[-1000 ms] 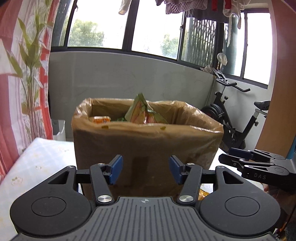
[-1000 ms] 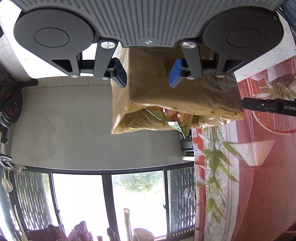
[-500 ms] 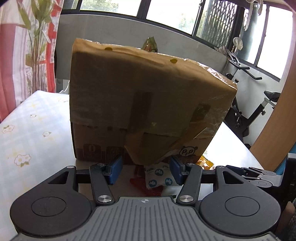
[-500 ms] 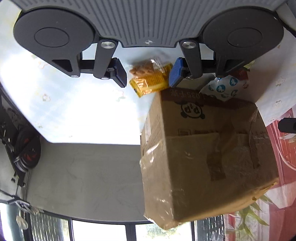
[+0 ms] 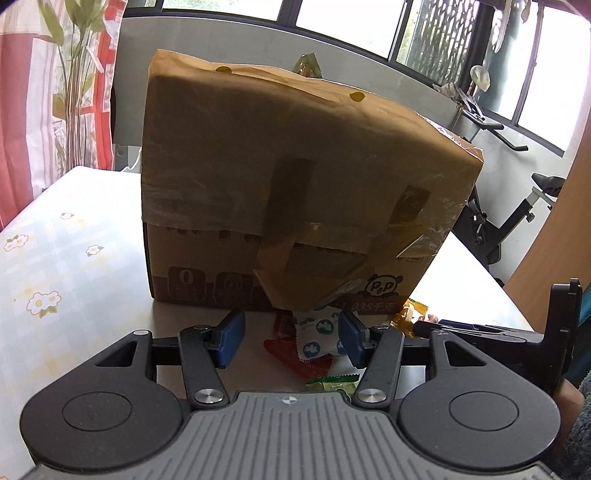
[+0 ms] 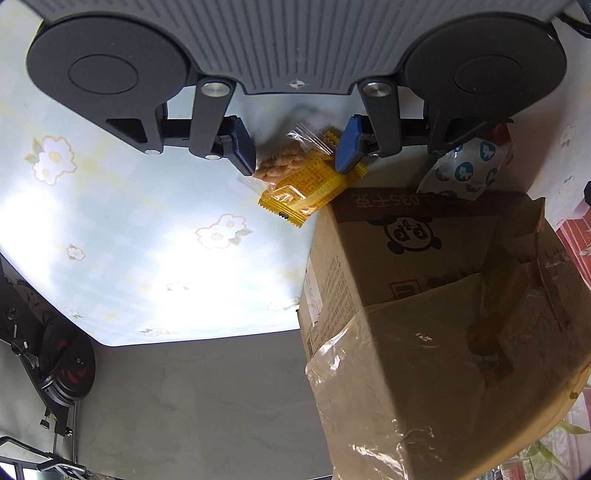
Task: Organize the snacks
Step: 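Withdraw both open tools from the box back to the snack pile, then close the left tool on the green cake pack while the right tool grasps the peanut candy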
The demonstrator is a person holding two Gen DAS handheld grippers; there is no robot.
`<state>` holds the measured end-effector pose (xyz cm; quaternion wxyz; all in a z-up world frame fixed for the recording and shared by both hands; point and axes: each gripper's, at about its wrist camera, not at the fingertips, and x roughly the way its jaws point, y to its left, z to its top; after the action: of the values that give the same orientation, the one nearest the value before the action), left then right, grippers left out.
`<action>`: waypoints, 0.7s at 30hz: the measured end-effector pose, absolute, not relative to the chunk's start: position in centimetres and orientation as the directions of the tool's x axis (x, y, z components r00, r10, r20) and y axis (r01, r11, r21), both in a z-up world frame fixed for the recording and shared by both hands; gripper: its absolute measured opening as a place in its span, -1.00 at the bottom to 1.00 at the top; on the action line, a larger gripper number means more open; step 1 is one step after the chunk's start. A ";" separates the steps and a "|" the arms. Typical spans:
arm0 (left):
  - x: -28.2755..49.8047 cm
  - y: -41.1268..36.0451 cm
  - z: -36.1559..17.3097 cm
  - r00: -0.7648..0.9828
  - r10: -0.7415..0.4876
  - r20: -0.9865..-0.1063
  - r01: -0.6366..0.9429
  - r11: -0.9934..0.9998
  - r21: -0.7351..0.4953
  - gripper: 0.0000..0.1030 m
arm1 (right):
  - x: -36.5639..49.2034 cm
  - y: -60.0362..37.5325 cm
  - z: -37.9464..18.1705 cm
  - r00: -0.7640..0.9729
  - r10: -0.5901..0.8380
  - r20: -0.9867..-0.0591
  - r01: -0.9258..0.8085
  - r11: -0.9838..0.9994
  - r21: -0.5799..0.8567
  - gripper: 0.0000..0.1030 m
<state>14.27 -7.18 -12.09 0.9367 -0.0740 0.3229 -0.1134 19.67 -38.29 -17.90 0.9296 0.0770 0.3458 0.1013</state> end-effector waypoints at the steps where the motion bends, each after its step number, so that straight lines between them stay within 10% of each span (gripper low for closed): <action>1: 14.2 -7.2 -12.2 0.764 -0.261 -0.590 0.165 0.963 -0.212 0.14 | 19.6 -38.2 -17.9 0.744 0.234 -0.626 -0.134 0.970 0.204 -0.03; 6: 14.2 -7.1 -12.6 0.756 -0.263 -0.600 0.158 0.962 -0.223 0.14 | 18.8 -38.5 -17.9 0.755 0.221 -0.617 -0.128 0.973 0.192 -0.35; 21: 13.9 -7.2 -14.1 0.718 -0.293 -0.632 0.161 0.952 -0.258 0.14 | 13.3 -32.9 -17.9 0.648 0.393 -0.652 -0.516 0.856 0.003 -0.30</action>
<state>13.94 -7.23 -14.09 0.9221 -0.0927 0.3548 -0.1232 13.34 -32.86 -17.92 0.9032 -0.0917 0.3352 0.2518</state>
